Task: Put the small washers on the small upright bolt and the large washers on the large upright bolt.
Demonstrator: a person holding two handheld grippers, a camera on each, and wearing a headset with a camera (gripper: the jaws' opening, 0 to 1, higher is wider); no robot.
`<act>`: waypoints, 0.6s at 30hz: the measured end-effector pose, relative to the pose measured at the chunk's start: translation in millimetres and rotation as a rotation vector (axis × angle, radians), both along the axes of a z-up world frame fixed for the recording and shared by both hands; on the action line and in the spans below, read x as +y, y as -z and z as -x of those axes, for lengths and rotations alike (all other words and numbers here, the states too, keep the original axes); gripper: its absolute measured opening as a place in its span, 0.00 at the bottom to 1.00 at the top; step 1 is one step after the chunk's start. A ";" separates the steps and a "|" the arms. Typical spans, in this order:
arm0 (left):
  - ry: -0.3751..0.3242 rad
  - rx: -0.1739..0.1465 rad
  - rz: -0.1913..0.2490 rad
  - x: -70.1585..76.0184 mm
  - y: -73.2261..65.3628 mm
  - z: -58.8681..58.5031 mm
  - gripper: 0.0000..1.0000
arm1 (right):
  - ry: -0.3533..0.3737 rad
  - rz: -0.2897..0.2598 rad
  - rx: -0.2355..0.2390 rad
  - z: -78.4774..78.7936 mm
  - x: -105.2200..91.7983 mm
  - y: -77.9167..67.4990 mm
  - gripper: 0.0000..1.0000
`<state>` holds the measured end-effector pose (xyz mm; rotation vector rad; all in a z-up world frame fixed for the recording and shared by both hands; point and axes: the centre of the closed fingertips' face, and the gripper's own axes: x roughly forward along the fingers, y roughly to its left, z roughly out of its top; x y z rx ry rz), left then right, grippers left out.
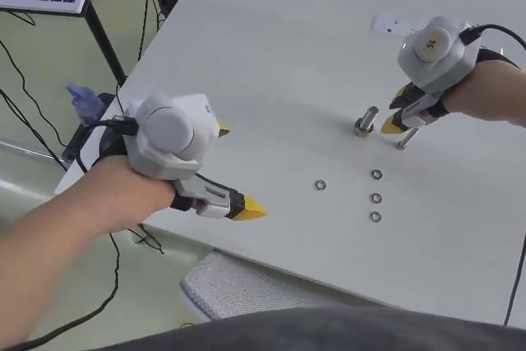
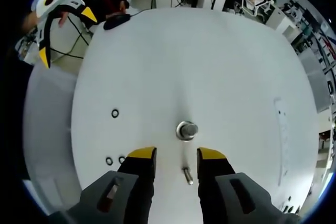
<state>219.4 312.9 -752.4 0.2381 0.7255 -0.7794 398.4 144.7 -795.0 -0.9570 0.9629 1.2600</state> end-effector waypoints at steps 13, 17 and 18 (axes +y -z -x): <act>0.007 -0.023 0.005 -3.2 -7.5 -1.5 0.87 | 0.007 -0.004 0.028 28.9 -8.9 -2.4 0.32; 0.020 -0.028 0.007 -6.6 -8.7 -2.0 0.87 | -0.006 0.003 0.047 35.0 -14.4 4.0 0.32; 0.019 -0.029 0.009 -7.2 -9.1 -2.0 0.87 | -0.008 0.005 0.046 34.7 -15.4 5.4 0.31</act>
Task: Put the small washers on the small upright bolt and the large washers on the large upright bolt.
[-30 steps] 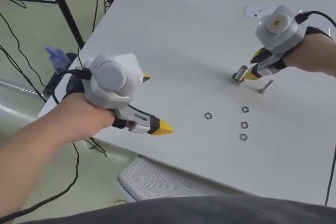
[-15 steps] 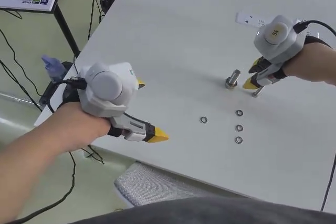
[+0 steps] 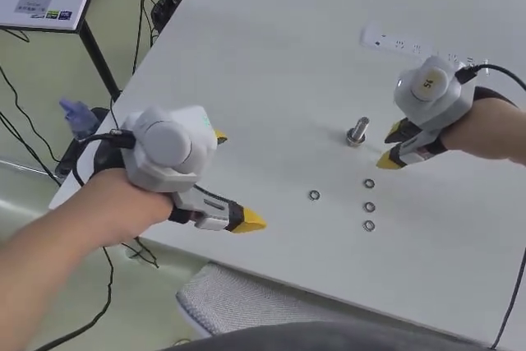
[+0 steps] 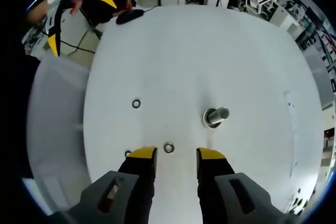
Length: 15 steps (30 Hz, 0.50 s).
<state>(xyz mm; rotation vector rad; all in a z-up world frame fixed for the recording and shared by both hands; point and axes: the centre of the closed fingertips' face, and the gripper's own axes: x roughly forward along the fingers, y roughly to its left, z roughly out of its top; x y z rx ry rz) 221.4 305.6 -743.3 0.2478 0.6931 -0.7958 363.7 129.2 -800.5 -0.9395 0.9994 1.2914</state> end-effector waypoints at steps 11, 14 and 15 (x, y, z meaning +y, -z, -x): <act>0.000 -0.005 0.006 -2.4 -0.7 1.3 0.86 | 0.010 0.000 0.015 31.1 0.8 11.7 0.31; 0.000 -0.011 0.016 -5.0 -3.8 0.8 0.86 | 0.014 -0.003 0.007 32.3 1.4 14.5 0.31; 0.002 -0.013 0.017 -5.8 -4.3 0.9 0.86 | 0.017 -0.008 0.010 33.3 2.2 16.4 0.31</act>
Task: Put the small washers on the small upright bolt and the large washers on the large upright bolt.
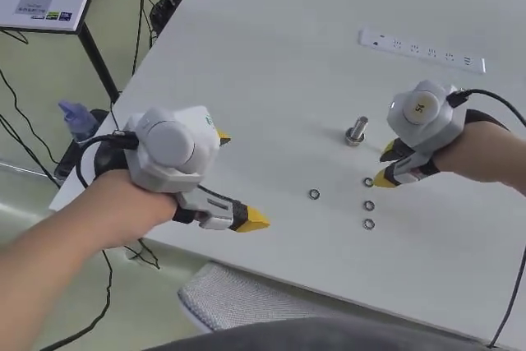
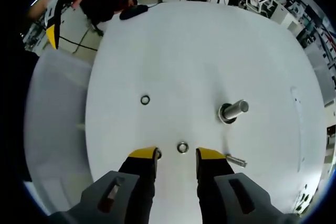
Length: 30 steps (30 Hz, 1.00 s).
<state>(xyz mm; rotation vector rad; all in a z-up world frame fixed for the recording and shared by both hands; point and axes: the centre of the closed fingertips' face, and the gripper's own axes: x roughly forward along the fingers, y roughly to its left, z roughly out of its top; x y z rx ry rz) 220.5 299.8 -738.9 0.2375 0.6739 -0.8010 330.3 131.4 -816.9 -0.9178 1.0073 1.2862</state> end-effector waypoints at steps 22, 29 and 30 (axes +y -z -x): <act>0.029 0.016 -0.019 3.2 3.8 6.1 0.84 | 0.027 0.044 -0.015 -8.2 -4.7 42.6 0.27; 0.023 0.019 -0.022 5.7 4.6 6.3 0.83 | 0.030 0.061 -0.016 -11.6 -9.0 51.8 0.26; 0.021 0.020 -0.021 6.1 4.7 6.8 0.83 | 0.037 0.058 -0.013 -11.2 -8.5 51.8 0.26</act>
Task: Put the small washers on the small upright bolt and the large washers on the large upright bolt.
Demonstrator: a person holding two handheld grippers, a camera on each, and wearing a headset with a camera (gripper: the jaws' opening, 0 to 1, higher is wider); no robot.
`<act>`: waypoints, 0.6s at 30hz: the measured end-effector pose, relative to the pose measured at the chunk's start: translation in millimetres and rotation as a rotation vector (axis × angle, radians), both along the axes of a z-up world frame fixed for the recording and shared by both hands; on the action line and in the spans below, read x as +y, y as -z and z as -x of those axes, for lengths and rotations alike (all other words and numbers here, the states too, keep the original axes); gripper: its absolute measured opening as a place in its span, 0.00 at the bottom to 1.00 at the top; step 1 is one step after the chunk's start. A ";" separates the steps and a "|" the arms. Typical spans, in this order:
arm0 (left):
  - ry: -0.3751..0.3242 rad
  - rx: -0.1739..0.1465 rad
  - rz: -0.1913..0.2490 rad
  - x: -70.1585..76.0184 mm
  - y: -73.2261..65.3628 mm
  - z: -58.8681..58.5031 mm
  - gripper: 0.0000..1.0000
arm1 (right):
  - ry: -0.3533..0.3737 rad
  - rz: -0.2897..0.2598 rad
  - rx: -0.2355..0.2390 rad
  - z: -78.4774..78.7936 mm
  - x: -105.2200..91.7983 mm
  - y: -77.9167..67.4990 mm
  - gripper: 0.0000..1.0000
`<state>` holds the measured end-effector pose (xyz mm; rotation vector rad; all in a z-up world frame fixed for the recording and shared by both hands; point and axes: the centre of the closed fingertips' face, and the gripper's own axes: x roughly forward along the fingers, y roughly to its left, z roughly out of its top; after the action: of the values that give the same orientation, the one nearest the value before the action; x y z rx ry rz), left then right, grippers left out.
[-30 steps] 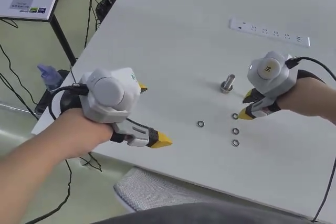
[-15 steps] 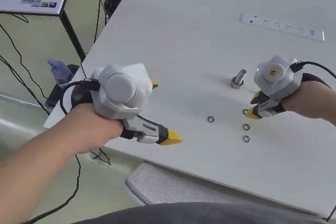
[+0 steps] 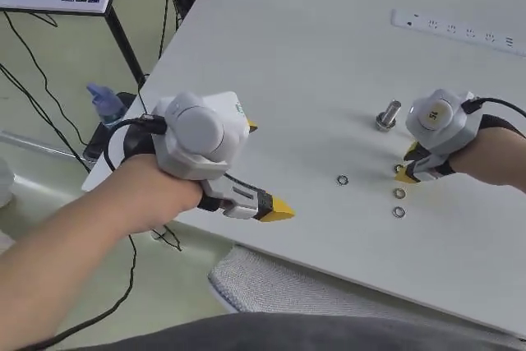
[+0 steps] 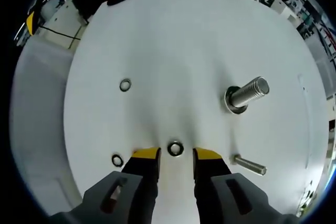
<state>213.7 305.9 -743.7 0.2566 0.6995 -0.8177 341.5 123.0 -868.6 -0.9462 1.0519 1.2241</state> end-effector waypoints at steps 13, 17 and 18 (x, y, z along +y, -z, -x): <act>-0.004 0.011 -0.002 0.9 3.7 5.1 0.83 | -0.040 0.031 -0.009 4.1 2.7 -0.1 0.21; -0.005 0.009 0.004 -0.3 3.0 3.8 0.82 | -0.066 0.058 -0.022 3.1 -0.6 -0.5 0.14; -0.004 0.010 0.004 -0.4 3.3 3.8 0.81 | -0.067 0.051 -0.018 3.5 0.9 0.0 0.14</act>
<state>209.9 305.5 -747.0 0.2475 0.7075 -0.8165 338.0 123.8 -868.7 -1.0371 1.0487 1.2462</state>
